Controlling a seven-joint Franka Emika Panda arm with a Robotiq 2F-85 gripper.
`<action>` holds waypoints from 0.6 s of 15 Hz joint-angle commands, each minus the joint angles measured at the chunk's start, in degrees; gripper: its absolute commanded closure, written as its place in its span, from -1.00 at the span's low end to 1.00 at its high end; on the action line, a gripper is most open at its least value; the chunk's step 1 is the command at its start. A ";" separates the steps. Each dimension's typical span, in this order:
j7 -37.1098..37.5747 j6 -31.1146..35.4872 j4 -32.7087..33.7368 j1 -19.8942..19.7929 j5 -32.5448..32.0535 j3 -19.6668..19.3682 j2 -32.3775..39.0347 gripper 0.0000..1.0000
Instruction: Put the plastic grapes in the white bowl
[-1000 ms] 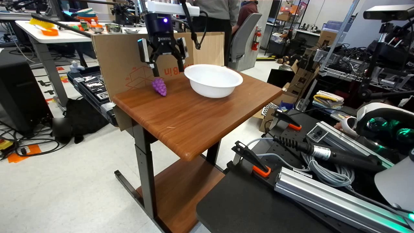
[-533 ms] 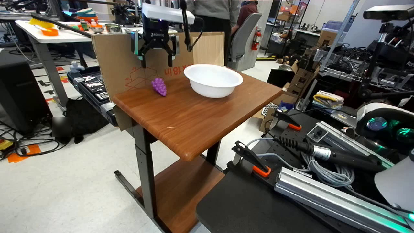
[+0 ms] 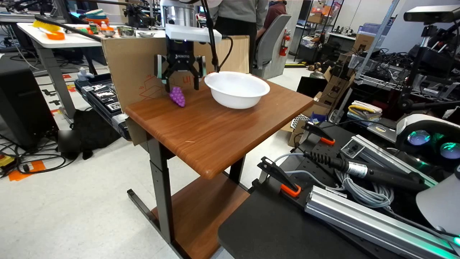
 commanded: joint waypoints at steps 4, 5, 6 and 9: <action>0.32 0.70 -1.73 0.33 0.60 -0.36 -0.34 -0.17; 0.30 0.93 -2.28 0.31 0.65 -0.34 -0.74 0.02; 0.19 1.12 -2.84 0.27 0.70 -0.29 -1.20 0.15; -0.28 2.21 -5.31 0.16 1.01 0.06 -3.65 0.57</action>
